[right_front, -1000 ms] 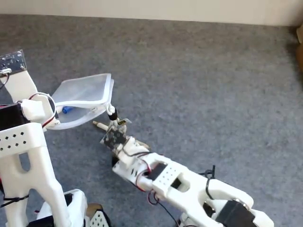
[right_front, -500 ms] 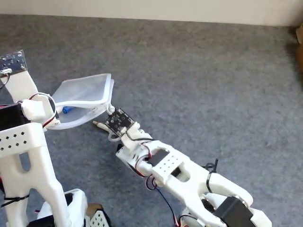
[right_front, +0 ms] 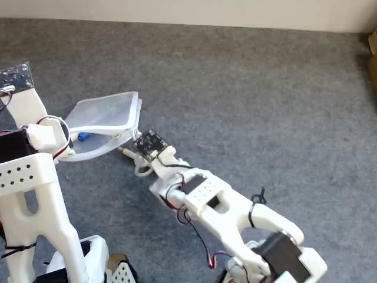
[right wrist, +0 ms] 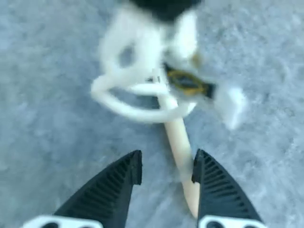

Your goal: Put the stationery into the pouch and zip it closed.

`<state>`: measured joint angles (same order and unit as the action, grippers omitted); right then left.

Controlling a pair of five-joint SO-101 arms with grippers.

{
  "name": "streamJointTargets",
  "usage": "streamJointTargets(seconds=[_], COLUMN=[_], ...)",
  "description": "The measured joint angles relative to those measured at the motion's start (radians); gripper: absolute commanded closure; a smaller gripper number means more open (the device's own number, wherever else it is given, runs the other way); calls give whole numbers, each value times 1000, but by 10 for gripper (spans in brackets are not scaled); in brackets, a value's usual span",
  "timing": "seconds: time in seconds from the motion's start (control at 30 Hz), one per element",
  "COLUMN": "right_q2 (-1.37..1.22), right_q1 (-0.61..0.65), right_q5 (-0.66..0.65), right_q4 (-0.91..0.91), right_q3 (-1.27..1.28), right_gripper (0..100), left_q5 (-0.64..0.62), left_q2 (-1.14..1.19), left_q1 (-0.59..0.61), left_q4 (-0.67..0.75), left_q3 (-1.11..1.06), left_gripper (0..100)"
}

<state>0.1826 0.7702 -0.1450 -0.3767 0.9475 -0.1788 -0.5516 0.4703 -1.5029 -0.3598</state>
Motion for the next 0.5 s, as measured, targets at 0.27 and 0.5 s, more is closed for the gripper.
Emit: streamJointTargets(seconds=[0.27,0.5], right_q2=[-75,-87], right_q1=[-11,-14], right_q5=[0,-95], right_q4=[3,-41], right_q3=[-43,-61], right_gripper=[873,993], left_q5=[0,0], left_q2=[8,8], left_q1=[2,2], left_q4=[0,0], left_q3=[0,0], left_gripper=[994,994])
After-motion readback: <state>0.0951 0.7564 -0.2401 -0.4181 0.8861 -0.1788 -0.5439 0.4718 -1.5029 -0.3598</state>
